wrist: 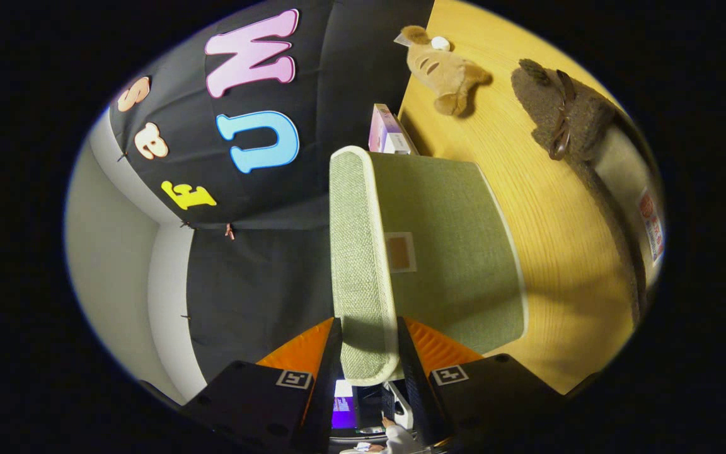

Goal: Open the storage box then place both shoes into the box .Put the left shoe in first, then the right shoe, with the right side of both shoes facing outward in a uniform manner.

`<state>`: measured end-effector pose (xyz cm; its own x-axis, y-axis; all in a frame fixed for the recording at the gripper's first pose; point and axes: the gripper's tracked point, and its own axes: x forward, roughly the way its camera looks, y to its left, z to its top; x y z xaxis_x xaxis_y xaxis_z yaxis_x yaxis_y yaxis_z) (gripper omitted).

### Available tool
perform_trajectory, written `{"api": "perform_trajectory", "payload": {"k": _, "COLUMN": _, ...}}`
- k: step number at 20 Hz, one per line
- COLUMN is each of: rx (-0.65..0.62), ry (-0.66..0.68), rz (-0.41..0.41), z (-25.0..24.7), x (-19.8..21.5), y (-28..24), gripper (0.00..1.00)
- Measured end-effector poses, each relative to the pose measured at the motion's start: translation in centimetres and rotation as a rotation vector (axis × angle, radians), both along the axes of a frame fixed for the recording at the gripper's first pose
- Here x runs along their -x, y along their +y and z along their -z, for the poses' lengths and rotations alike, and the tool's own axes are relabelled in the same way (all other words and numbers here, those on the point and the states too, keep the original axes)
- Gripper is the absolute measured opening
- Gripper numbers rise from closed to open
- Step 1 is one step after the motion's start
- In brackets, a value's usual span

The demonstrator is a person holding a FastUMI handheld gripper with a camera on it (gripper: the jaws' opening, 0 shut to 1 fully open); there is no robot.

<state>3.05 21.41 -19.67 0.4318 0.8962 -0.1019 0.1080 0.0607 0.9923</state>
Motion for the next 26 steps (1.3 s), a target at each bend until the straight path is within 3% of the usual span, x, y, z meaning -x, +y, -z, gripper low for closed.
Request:
{"api": "perform_trajectory", "payload": {"k": 2, "rx": -0.014, "ry": -0.018, "rz": -0.021, "z": -1.6, "x": 0.4, "y": 0.6, "gripper": 0.54}}
{"api": "perform_trajectory", "payload": {"k": 4, "rx": -0.008, "ry": -0.041, "rz": 0.003, "z": -2.8, "x": -0.3, "y": 1.0, "gripper": 0.30}}
{"api": "perform_trajectory", "payload": {"k": 5, "rx": -0.015, "ry": -0.047, "rz": 0.014, "z": -3.8, "x": -0.4, "y": 1.2, "gripper": 0.29}}
{"api": "perform_trajectory", "payload": {"k": 6, "rx": 0.010, "ry": -0.046, "rz": 0.037, "z": -3.9, "x": -1.1, "y": 1.4, "gripper": 0.21}}
{"api": "perform_trajectory", "payload": {"k": 7, "rx": 0.033, "ry": -0.062, "rz": 0.049, "z": -4.4, "x": -1.4, "y": 1.9, "gripper": 0.06}}
{"api": "perform_trajectory", "payload": {"k": 16, "rx": 0.087, "ry": -0.183, "rz": 0.000, "z": -13.1, "x": -1.9, "y": 8.3, "gripper": 0.05}}
{"api": "perform_trajectory", "payload": {"k": 20, "rx": 0.142, "ry": -0.249, "rz": -0.011, "z": -15.8, "x": -2.0, "y": 14.5, "gripper": 0.06}}
{"api": "perform_trajectory", "payload": {"k": 26, "rx": 0.257, "ry": -0.318, "rz": -0.076, "z": -15.0, "x": -1.3, "y": 25.2, "gripper": 0.07}}
